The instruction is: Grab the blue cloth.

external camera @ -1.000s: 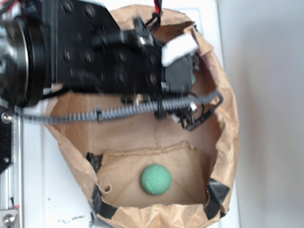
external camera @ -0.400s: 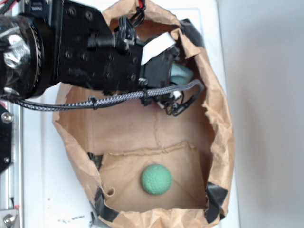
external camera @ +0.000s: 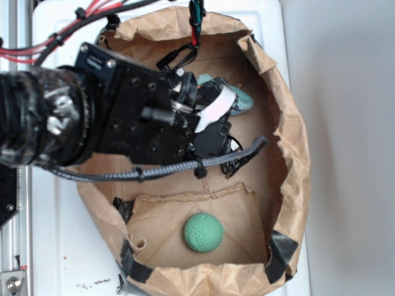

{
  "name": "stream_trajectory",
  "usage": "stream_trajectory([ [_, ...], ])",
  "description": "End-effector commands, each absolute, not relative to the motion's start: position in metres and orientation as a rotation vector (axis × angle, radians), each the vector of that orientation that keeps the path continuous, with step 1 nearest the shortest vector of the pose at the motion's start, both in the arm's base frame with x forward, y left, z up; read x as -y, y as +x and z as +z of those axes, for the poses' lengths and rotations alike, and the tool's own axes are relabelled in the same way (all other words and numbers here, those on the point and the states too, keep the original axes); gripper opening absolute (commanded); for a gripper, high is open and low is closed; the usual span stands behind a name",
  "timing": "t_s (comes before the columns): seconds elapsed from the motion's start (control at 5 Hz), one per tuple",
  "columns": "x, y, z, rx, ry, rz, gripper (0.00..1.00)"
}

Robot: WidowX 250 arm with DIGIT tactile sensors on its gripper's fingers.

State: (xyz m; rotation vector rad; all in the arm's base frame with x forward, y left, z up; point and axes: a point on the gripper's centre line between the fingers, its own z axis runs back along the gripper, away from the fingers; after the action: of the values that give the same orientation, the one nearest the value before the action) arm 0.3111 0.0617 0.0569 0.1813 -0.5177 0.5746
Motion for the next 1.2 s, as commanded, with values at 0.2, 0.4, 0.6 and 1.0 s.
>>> stream_trajectory([
  [0.2,-0.054,0.318,0.067,0.577,0.178,0.609,0.0],
  [0.4,-0.052,0.321,0.07,0.58,0.172,0.618,0.0],
  [0.6,-0.053,0.323,0.082,0.559,0.156,0.633,0.0],
  [1.0,-0.051,0.309,0.126,0.484,0.091,0.594,0.0],
])
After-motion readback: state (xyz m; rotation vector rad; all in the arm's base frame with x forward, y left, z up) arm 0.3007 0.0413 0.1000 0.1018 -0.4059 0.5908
